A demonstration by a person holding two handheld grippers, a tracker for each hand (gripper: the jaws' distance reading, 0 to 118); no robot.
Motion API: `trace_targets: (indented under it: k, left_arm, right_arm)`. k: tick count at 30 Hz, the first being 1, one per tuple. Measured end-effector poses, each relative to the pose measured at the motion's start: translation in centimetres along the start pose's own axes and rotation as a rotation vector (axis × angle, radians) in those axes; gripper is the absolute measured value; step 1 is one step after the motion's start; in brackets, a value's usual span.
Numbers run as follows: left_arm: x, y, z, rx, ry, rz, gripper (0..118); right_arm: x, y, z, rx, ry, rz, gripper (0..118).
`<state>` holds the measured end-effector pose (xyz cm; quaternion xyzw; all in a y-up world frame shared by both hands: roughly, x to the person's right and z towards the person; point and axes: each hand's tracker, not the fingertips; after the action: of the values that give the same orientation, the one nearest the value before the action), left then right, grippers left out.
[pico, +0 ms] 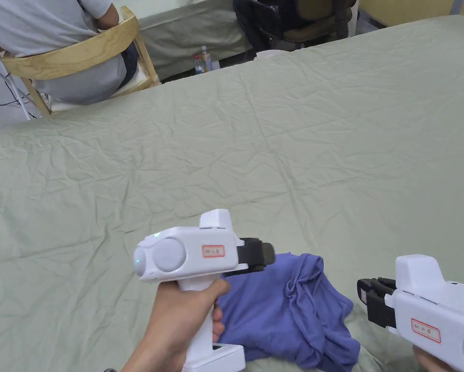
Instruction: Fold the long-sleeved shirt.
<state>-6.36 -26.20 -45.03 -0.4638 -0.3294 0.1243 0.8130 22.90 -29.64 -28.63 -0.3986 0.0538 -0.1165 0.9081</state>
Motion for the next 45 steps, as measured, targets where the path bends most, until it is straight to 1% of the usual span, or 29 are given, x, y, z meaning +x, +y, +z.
trace_targets:
  k: [2,4,7,12,15,19,22,25,27,31,34,36,39,42,45]
  left_arm:
    - [0.1,-1.1,1.1,0.011,0.052,-0.126,3]
    - [0.4,-2.4,1.2,-0.023,0.069,-0.197,2]
    - [0.7,-4.8,-0.8,-0.09,0.101,-0.256,2]
    - [0.5,-7.2,-6.4,-0.178,0.091,-0.241,2]
    - [0.7,-7.7,-9.4,-0.239,0.078,-0.194,2]
    - [2.9,-7.6,-11.5,-0.244,0.099,-0.273,2]
    - [4.0,-7.0,-12.5,-0.237,0.011,-0.23,2]
    - [4.4,-7.0,-13.8,-0.25,-0.011,-0.199,2]
    - [4.4,-7.1,-13.8,-0.248,0.002,-0.196,2]
    - [4.0,-6.5,-9.9,-0.189,-0.018,-0.207,2]
    - [2.5,-5.7,-4.9,-0.069,0.011,-0.191,2]
    - [0.8,-5.4,-1.8,-0.023,0.049,-0.16,2]
    - [-2.6,-6.1,2.1,0.015,0.176,-0.144,2]
    - [-6.0,-7.7,4.7,0.009,0.291,-0.083,2]
    - [-8.7,-9.8,7.0,0.034,0.32,0.042,2]
  right_arm:
    - [0.1,-0.1,-0.1,-0.003,0.0,-0.002,1]
    - [0.1,-0.3,-0.2,-0.006,-0.002,-0.005,1]
    - [0.1,-0.6,-0.4,-0.014,-0.002,-0.011,1]
    - [0.2,-1.2,0.0,-0.026,-0.009,-0.014,1]
    - [0.7,-1.5,0.4,-0.031,-0.018,-0.015,1]
    - [1.5,-1.8,0.8,-0.034,-0.039,-0.034,1]
    - [1.8,-1.8,0.9,-0.035,-0.047,-0.044,1]
    - [1.8,-1.7,1.2,-0.033,-0.055,-0.043,1]
    - [1.6,-1.5,1.4,-0.029,-0.054,-0.039,1]
    - [0.8,-0.7,1.5,-0.026,-0.059,0.0,1]
    - [-0.1,0.0,1.2,-0.019,-0.046,0.02,1]
    - [-0.9,0.5,0.9,-0.014,-0.03,0.034,1]
    - [-2.5,0.9,0.4,-0.011,0.019,0.055,1]
    - [-4.2,1.0,-0.4,-0.03,0.035,0.109,1]
    - [-5.2,0.8,-0.9,-0.055,0.063,0.098,1]
